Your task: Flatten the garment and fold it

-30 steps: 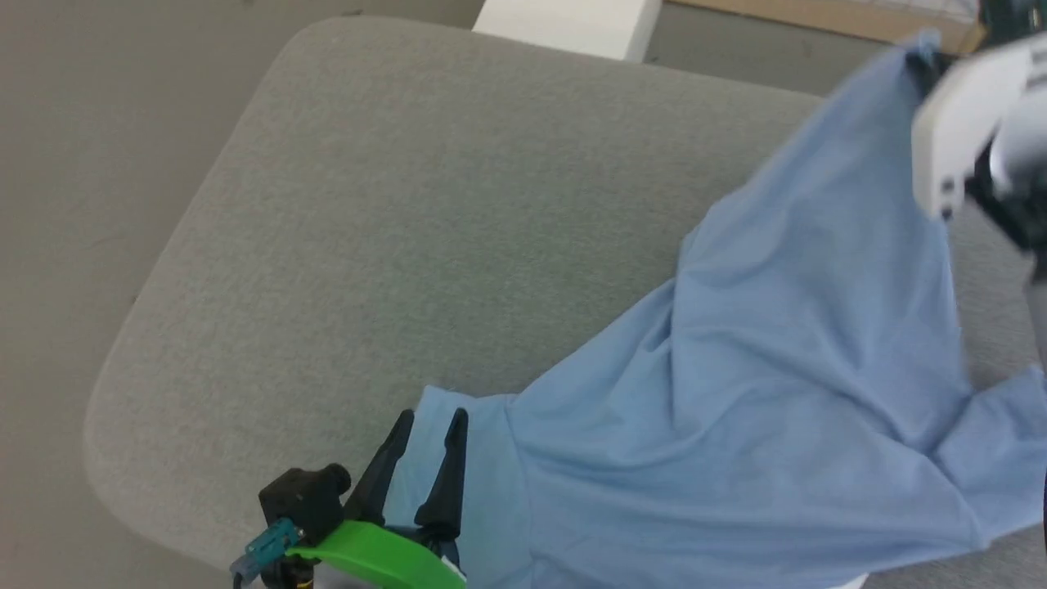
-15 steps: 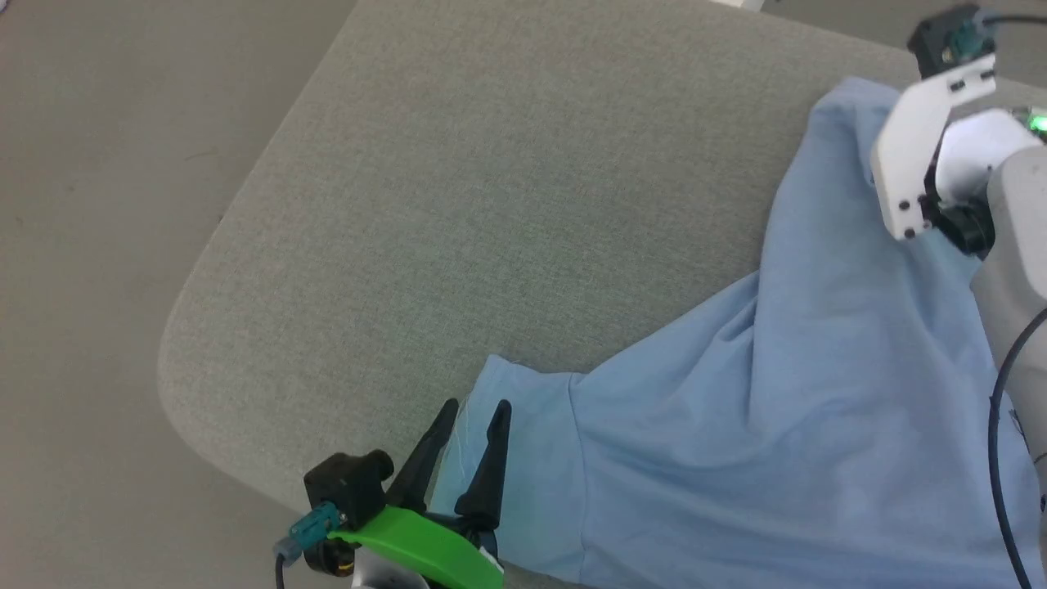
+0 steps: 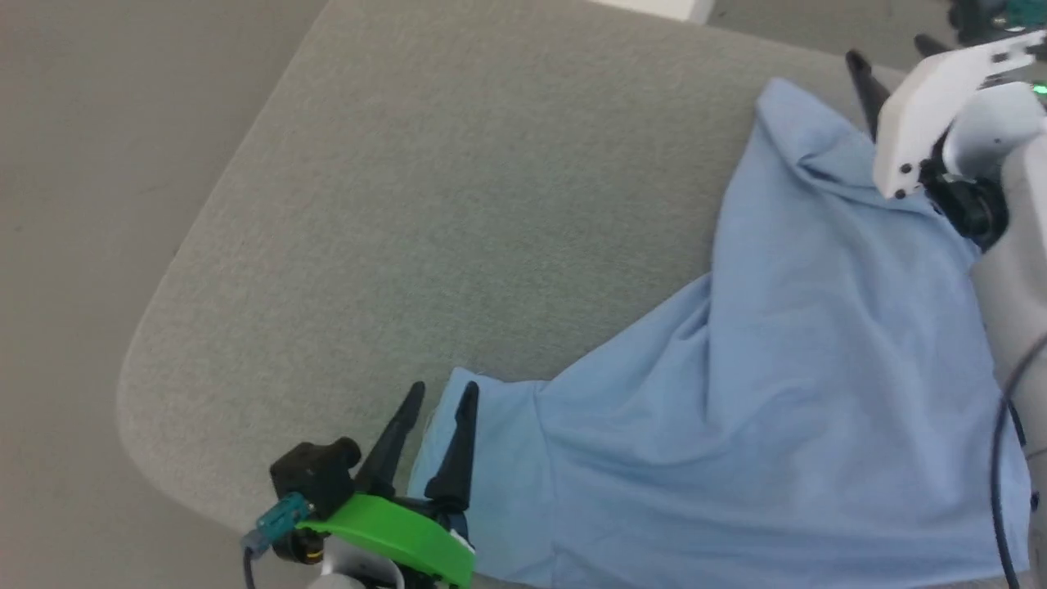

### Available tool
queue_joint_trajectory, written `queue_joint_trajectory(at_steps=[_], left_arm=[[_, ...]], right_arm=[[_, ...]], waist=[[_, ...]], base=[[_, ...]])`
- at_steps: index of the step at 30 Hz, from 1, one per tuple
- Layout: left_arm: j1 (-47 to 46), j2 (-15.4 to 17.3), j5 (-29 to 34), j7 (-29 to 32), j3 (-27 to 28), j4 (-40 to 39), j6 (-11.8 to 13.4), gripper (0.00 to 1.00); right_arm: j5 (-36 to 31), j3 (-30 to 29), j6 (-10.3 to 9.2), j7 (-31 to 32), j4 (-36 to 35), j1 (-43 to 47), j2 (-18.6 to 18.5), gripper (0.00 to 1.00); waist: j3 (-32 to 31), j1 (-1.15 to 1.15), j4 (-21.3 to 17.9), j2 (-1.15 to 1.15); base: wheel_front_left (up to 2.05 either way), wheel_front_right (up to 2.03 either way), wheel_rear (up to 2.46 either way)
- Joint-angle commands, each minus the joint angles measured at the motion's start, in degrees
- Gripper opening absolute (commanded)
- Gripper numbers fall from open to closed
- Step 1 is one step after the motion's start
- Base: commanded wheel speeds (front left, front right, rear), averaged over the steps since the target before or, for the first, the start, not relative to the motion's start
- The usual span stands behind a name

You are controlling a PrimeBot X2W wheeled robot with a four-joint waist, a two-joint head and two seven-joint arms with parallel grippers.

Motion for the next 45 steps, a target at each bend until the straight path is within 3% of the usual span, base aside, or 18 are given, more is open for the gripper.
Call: queue_joint_trajectory(at_steps=[1,8,15,20,28,36,39,45], left_arm=[[-0.09,0.73,0.33,-0.2,0.37,-0.59,0.62,1.0],[1.89,2.79,0.92,-0.03,1.71,-3.54,2.31,1.0],[4.24,3.49,1.38,-0.77,2.96,-5.75,3.65,1.0],[6.74,3.57,2.01,-1.42,3.67,-6.09,4.34,1.0],[10.37,2.86,3.16,-2.07,5.34,-5.49,4.71,1.0],[12.33,3.25,5.88,-1.99,7.65,-5.36,5.65,1.0],[11.67,4.96,6.06,1.71,6.76,-4.48,5.18,1.0],[8.7,9.44,4.94,15.27,5.19,-2.77,4.68,1.0]], right_arm=[[1.33,-1.3,-0.09,-1.53,-1.81,2.54,-0.8,1.0],[2.72,-11.16,-0.09,-7.02,-18.59,17.4,0.11,1.0],[-1.5,-21.35,-0.09,-10.98,-41.01,39.12,9.36,1.0],[-4.61,-21.57,-0.09,-16.29,-50.22,52.49,12.61,1.0],[2.7,-19.17,-0.09,-23.13,-48.42,65.7,12.91,1.0],[4.97,-17.18,-0.09,-25.66,-44.85,68.27,12.92,1.0],[4.86,-17.2,-0.09,-25.56,-44.69,68.03,12.92,1.0],[5.47,-16.46,-0.09,-24.9,-44.31,67.75,12.92,1.0]], waist=[[-3.76,-0.01,-3.94,0.0],[-6.9,-0.01,-8.0,0.0],[-8.75,-0.01,-10.34,0.0],[-9.81,-0.01,-11.47,0.0],[-11.95,-0.01,-12.44,0.0],[-14.41,-0.01,-12.85,0.0],[-14.79,-0.01,-12.75,0.0],[-14.39,-0.01,-12.77,0.0]], base=[[0.0,0.0,0.0],[0.0,0.0,0.0],[0.0,0.0,0.0],[0.0,0.0,0.0],[0.0,0.0,0.0],[0.0,0.0,0.0],[0.0,0.0,0.0],[0.0,0.0,0.0]])
